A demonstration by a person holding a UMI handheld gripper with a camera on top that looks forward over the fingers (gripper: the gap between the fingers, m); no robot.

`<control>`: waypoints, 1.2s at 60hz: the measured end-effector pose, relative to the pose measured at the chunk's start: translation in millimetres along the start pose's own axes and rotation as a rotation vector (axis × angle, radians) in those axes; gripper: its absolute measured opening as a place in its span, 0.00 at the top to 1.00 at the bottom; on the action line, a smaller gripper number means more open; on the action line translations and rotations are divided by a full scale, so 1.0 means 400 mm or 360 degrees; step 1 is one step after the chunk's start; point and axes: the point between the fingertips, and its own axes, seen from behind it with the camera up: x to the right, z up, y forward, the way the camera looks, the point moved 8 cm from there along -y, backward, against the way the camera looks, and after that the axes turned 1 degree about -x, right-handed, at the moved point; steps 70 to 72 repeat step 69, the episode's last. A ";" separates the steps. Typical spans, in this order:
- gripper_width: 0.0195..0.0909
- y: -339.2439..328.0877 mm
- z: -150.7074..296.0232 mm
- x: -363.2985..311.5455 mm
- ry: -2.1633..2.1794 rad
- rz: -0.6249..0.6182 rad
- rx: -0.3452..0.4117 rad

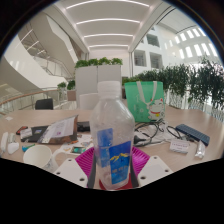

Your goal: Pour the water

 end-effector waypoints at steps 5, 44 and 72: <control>0.57 0.004 -0.025 -0.003 0.0001 -0.0006 -0.0007; 0.10 -0.358 0.041 -0.042 0.0214 -0.0080 -0.0233; 0.11 -0.981 0.219 -0.279 0.0180 -0.0267 -0.0072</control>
